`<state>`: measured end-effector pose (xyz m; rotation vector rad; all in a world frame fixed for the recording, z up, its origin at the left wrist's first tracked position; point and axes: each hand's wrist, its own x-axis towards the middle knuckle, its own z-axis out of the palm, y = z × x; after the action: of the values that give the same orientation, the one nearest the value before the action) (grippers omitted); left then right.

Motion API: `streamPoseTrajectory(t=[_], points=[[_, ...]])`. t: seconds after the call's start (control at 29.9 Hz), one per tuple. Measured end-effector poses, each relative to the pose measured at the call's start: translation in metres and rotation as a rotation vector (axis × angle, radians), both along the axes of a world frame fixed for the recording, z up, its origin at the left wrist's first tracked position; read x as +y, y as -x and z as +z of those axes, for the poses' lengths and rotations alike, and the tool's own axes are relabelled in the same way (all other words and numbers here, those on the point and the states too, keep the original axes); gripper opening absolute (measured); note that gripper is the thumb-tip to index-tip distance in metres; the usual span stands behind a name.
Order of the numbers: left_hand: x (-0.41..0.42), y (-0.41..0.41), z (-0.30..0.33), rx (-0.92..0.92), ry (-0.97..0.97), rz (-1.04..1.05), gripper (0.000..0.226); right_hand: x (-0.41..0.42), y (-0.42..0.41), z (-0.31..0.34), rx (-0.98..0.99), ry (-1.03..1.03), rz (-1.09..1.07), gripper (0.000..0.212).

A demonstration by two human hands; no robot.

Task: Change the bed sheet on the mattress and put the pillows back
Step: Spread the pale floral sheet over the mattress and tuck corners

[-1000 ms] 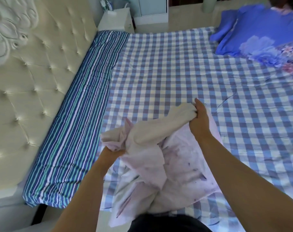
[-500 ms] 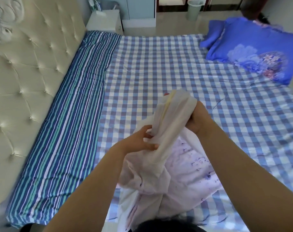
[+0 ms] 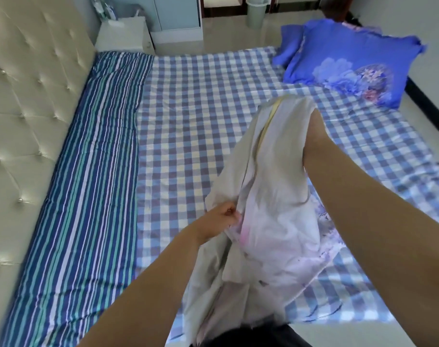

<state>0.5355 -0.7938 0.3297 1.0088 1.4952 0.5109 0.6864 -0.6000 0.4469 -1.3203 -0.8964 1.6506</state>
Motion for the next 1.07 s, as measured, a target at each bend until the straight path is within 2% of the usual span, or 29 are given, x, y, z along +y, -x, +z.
streamPoseTrajectory(t=[0.03, 0.1, 0.13, 0.17, 0.2, 0.3, 0.33, 0.37, 0.43, 0.5, 0.53, 0.6, 0.64, 0.67, 0.77, 0.8, 0.84, 0.87, 0.94, 1.0, 1.04, 1.07], points=[[0.000, -0.003, 0.001, -0.040, 0.006, 0.073, 0.015, 0.005, -0.001, -0.005, -0.122, -0.029, -0.031, 0.026], [0.003, -0.009, 0.000, -0.083, -0.015, 0.217, 0.022, 0.010, -0.005, -0.022, -0.337, 0.001, -0.065, 0.047], [0.005, -0.012, 0.000, -0.081, -0.026, 0.270, 0.022, 0.010, -0.010, -0.034, -0.496, -0.008, -0.053, 0.058], [0.007, -0.015, 0.000, -0.065, -0.038, 0.304, 0.020, 0.002, -0.011, -0.053, -0.571, -0.013, 0.015, 0.060], [0.009, -0.018, -0.002, -0.052, -0.058, 0.333, 0.016, -0.015, -0.011, -0.071, -0.547, -0.002, 0.155, 0.055], [0.017, -0.028, -0.002, -0.076, -0.090, 0.406, 0.014, -0.096, -0.006, -0.103, -0.454, 0.037, 0.799, 0.040], [0.020, -0.031, 0.000, -0.068, -0.089, 0.429, 0.014, -0.120, -0.007, -0.111, -0.388, 0.042, 0.873, 0.030], [0.023, -0.034, 0.001, -0.058, -0.088, 0.468, 0.012, -0.136, -0.011, -0.114, -0.259, 0.101, 0.837, 0.020], [0.029, -0.037, 0.004, -0.134, -0.010, 0.588, 0.014, -0.151, -0.022, -0.127, -0.087, 0.198, 0.646, 0.015], [0.034, -0.038, 0.003, -0.335, 0.112, 0.687, 0.023, -0.147, -0.030, -0.137, -0.107, 0.262, 0.458, 0.011], [0.036, -0.039, 0.002, -0.417, 0.167, 0.718, 0.026, -0.143, -0.033, -0.141, -0.177, 0.284, 0.392, 0.012], [0.035, -0.042, 0.001, -0.366, 0.268, 0.693, 0.024, -0.135, -0.040, -0.148, -0.256, 0.331, 0.303, 0.018], [0.034, -0.043, 0.000, -0.325, 0.301, 0.689, 0.022, -0.129, -0.045, -0.151, -0.221, 0.354, 0.241, 0.022], [0.034, -0.043, -0.001, -0.322, 0.299, 0.735, 0.023, -0.124, -0.051, -0.148, -0.149, 0.394, 0.153, 0.025], [0.034, -0.027, 0.000, -0.415, 0.199, 1.055, 0.023, -0.103, -0.074, -0.141, 0.283, 0.508, -0.198, 0.032], [0.033, -0.019, 0.005, -0.453, 0.125, 1.185, 0.022, -0.092, -0.084, -0.139, 0.278, 0.528, -0.289, 0.033], [0.032, -0.007, 0.008, -0.467, 0.078, 1.285, 0.021, -0.084, -0.095, -0.136, 0.206, 0.531, -0.363, 0.031], [0.030, 0.005, 0.014, -0.471, 0.061, 1.349, 0.022, -0.074, -0.109, -0.135, 0.016, 0.487, -0.392, 0.027], [0.024, 0.032, 0.022, -0.256, 0.038, 1.460, 0.028, -0.056, -0.142, -0.136, -0.550, 0.288, -0.301, 0.014], [0.016, 0.067, 0.023, 0.023, 0.107, 1.480, 0.029, -0.047, -0.176, -0.146, -0.890, 0.188, -0.214, 0.014], [0.012, 0.074, 0.020, -0.004, 0.159, 1.530, 0.027, -0.045, -0.192, -0.156, -1.030, 0.218, -0.170, 0.022], [0.007, 0.074, 0.026, -0.156, 0.094, 1.633, 0.029, -0.047, -0.203, -0.164, -1.162, 0.291, -0.127, 0.033]])
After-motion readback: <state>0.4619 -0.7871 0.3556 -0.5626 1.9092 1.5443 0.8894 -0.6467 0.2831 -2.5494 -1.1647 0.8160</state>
